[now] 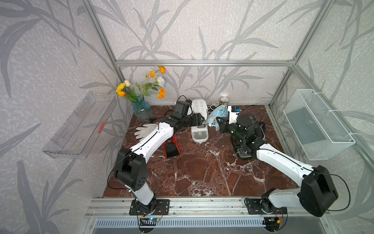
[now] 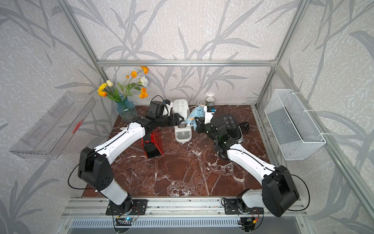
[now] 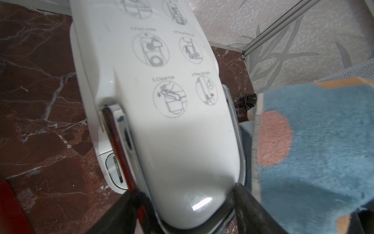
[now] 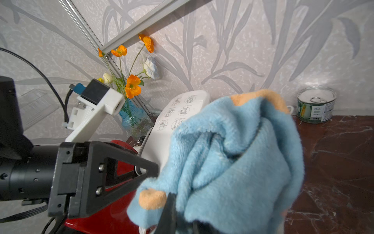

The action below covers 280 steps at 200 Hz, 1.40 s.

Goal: Wipe the surface of a coffee machine
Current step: Wipe the dirt from the surface of the coffee machine.

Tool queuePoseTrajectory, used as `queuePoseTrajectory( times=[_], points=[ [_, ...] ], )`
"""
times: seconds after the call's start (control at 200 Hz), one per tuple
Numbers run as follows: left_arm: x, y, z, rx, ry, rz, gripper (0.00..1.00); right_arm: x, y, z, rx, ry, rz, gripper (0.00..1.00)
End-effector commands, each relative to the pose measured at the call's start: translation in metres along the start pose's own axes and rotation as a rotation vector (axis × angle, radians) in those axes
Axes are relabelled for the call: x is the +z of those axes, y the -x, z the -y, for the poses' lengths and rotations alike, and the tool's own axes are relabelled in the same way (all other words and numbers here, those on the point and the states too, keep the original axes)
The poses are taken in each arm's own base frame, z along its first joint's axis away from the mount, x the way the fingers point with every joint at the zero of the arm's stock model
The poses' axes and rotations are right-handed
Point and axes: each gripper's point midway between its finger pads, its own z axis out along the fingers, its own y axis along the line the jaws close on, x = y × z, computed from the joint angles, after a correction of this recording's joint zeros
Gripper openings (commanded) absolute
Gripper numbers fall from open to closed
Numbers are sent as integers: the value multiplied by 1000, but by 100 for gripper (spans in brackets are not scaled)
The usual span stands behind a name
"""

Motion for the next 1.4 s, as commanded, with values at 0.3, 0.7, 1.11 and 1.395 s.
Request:
queuePoseTrajectory(
  times=[0.3, 0.7, 1.11, 1.395],
  points=[
    [-36, -4, 14, 90, 34, -31, 74, -107, 67, 9, -146, -120, -104, 0],
    [-87, 33, 75, 317, 18, 129, 74, -198, 69, 30, -222, -404, -372, 0],
    [-13, -24, 175, 400, -220, -23, 74, -249, 33, 53, -135, -605, -604, 0],
    [56, -75, 166, 336, -244, -100, 75, -201, 32, 67, -136, -566, -587, 0]
  ],
)
